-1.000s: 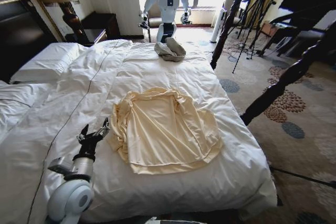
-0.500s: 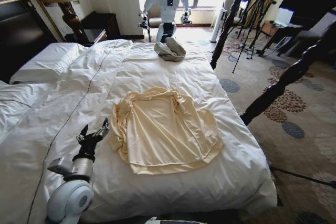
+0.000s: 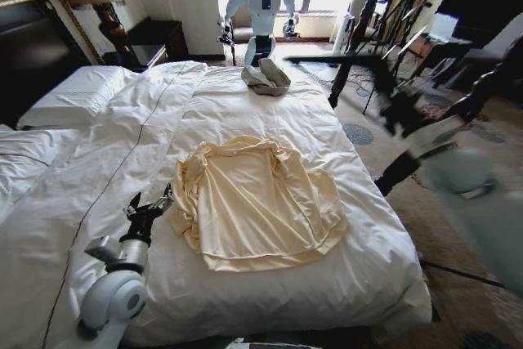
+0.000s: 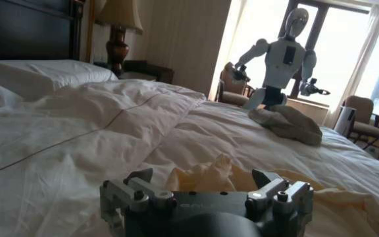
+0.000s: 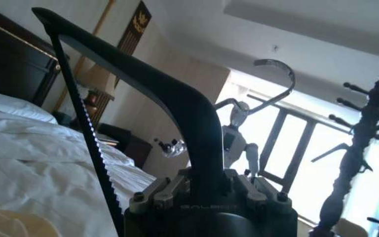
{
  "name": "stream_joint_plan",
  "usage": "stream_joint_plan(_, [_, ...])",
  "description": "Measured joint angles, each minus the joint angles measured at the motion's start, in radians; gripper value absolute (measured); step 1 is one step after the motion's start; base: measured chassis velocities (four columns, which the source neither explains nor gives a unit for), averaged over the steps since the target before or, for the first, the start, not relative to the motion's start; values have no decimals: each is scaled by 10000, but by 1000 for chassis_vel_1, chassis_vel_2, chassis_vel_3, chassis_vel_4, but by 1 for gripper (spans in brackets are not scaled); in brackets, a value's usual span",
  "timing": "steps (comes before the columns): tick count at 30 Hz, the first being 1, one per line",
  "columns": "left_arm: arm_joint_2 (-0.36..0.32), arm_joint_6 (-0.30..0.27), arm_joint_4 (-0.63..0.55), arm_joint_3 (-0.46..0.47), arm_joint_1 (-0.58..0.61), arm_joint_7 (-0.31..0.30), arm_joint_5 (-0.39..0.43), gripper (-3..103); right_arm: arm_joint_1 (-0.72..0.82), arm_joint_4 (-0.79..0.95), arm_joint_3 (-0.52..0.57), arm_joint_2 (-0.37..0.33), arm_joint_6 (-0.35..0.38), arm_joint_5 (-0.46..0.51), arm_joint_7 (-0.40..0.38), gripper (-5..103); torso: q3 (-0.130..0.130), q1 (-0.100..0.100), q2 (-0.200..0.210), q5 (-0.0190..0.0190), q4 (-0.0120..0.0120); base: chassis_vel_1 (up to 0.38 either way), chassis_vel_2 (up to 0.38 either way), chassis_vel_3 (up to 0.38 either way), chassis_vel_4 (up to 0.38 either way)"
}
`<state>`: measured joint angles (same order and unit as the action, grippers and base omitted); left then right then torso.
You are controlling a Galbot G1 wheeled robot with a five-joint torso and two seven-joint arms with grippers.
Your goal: Pick up the clothes from the bed and hang them on the clothes hanger.
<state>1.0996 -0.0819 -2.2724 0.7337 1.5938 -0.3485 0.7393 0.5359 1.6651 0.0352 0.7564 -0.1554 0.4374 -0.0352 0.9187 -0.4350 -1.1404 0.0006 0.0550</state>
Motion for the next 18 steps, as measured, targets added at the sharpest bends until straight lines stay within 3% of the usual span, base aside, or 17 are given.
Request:
stream_joint_plan(3, [-118, 2, 173, 71, 41, -2, 1, 100, -956, -1435, -1295, 1469, -691, -334, 246, 20, 0, 1, 0, -13, -14, 0, 0, 0, 0])
stream_joint_plan(4, [-327, -21, 455, -44, -223, -22, 17, 100, -1759, -2347, -2083, 2568, -974, -363, 397, 20, 0, 0, 0, -23, -19, 0, 0, 0, 0])
stream_joint_plan(5, [-396, -28, 578, -134, -334, -34, 16, 100, -2037, -2686, -2303, 2937, -1097, -356, 491, 20, 0, 0, 0, -26, -9, 0, 0, 0, 0])
stream_joint_plan(9, [-400, -30, 704, -200, -357, -40, -6, 100, -2559, -3461, -2661, 3638, -1343, -271, 741, 20, 0, 0, 0, -16, -4, 0, 0, 0, 0])
stream_joint_plan(13, [-222, -17, 768, -220, -214, -35, -127, 100, -3327, -6130, -2979, 5486, -2641, -156, 1840, 20, -2, 2, 0, -15, 0, 0, 0, 0, 0])
stream_joint_plan(14, [-222, -17, 768, -220, -214, -35, -127, 100, -3327, -6130, -2979, 5486, -2641, -156, 1840, 20, -2, 2, 0, -15, 0, 0, 0, 0, 0])
stream_joint_plan(15, [-195, -16, 783, -238, -208, -31, -141, 100, -3450, -6778, -2971, 6010, -2906, -131, 2072, 20, -1, 1, 0, -15, -1, 0, 0, 0, 0])
stream_joint_plan(18, [-142, -18, 815, -244, -206, -38, -157, 100, -3751, -8623, -2561, 7513, -3649, -616, 2642, 20, -1, 1, 0, -16, -17, 0, 0, 0, 0])
